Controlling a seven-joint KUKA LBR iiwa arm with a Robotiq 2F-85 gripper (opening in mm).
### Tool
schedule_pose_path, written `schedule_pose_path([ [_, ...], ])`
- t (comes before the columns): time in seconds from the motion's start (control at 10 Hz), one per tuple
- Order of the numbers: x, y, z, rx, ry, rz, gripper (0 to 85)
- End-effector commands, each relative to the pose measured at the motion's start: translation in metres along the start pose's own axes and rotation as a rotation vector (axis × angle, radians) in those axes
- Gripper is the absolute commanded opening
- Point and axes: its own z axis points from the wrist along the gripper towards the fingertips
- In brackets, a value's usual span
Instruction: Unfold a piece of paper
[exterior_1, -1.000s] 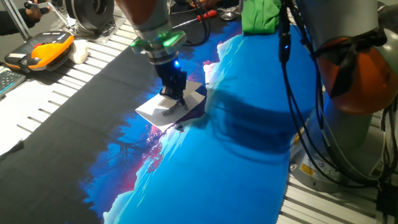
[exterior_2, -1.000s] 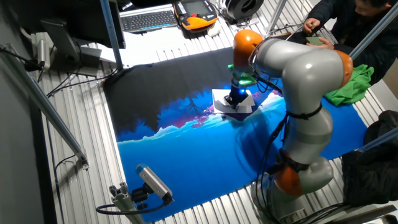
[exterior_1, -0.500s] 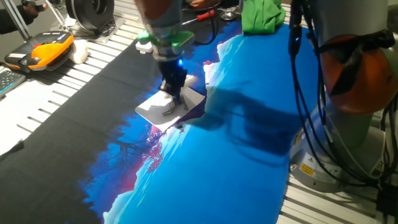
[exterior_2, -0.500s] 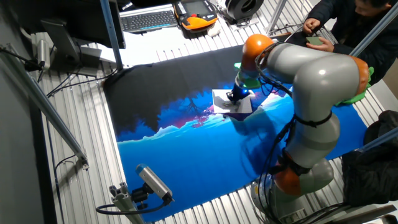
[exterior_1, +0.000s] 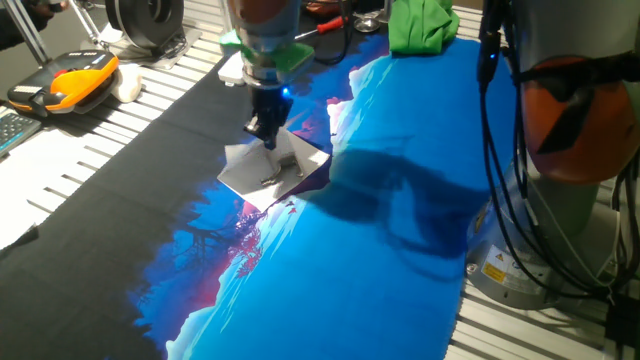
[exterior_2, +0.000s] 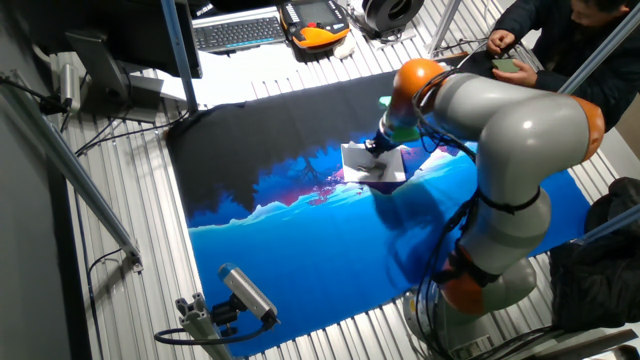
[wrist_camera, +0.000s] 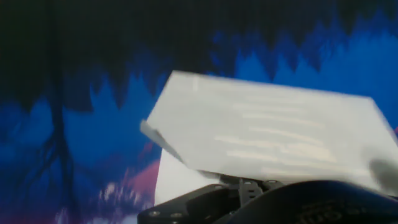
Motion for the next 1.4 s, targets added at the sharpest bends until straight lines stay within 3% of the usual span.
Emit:
schedule_pose_path([
  [0.0, -0.004, 0.002, 0.000, 0.013, -0.089, 0.006, 0.0],
  [0.1, -0.012, 0.003, 0.001, 0.023, -0.097, 0.011, 0.0],
  [0.3, -0.017, 0.001, 0.002, -0.002, -0.075, 0.011, 0.0],
  [0.5, -0.018, 0.001, 0.003, -0.025, -0.038, 0.013, 0.0],
  [0.7, -0.018, 0.001, 0.003, -0.032, -0.035, 0.013, 0.0],
  [1.2, -0.018, 0.001, 0.003, -0.019, 0.010, 0.028, 0.0],
  [1.3, -0.018, 0.001, 0.003, -0.030, 0.030, 0.030, 0.0],
])
